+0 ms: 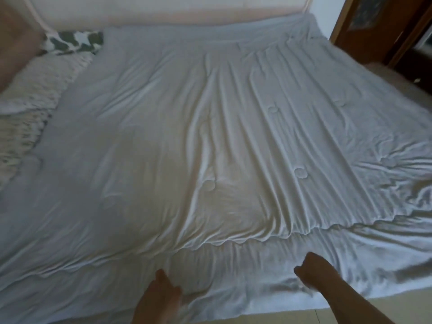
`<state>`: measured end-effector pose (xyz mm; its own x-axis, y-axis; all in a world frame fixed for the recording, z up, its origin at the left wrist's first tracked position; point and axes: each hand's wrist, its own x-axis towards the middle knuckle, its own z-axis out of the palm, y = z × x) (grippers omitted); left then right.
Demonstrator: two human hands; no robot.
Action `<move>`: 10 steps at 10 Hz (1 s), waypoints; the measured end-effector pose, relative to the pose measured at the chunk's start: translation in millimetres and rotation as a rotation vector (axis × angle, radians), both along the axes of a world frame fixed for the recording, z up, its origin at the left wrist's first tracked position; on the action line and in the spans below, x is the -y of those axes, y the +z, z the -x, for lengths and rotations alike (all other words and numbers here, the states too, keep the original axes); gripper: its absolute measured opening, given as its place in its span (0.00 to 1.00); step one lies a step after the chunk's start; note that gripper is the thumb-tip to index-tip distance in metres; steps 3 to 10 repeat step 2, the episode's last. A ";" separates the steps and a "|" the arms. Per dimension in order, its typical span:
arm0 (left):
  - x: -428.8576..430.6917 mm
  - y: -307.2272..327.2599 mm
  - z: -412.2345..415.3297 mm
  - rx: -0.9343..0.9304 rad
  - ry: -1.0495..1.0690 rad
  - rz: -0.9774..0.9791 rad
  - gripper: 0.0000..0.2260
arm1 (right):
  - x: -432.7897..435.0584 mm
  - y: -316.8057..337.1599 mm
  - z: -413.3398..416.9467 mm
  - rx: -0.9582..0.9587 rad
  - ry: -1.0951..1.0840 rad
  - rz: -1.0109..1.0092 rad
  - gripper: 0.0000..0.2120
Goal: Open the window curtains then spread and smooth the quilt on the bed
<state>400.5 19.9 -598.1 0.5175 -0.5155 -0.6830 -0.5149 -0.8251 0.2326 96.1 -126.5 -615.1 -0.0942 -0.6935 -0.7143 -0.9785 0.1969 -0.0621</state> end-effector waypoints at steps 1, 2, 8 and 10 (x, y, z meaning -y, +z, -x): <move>10.3 38.5 -16.0 -0.006 0.057 0.082 0.20 | 14.3 51.9 -30.0 0.094 0.146 0.127 0.19; 19.1 83.7 -37.1 0.048 0.022 0.118 0.22 | 22.5 111.4 -62.7 0.191 0.217 0.223 0.22; 19.1 83.7 -37.1 0.048 0.022 0.118 0.22 | 22.5 111.4 -62.7 0.191 0.217 0.223 0.22; 19.1 83.7 -37.1 0.048 0.022 0.118 0.22 | 22.5 111.4 -62.7 0.191 0.217 0.223 0.22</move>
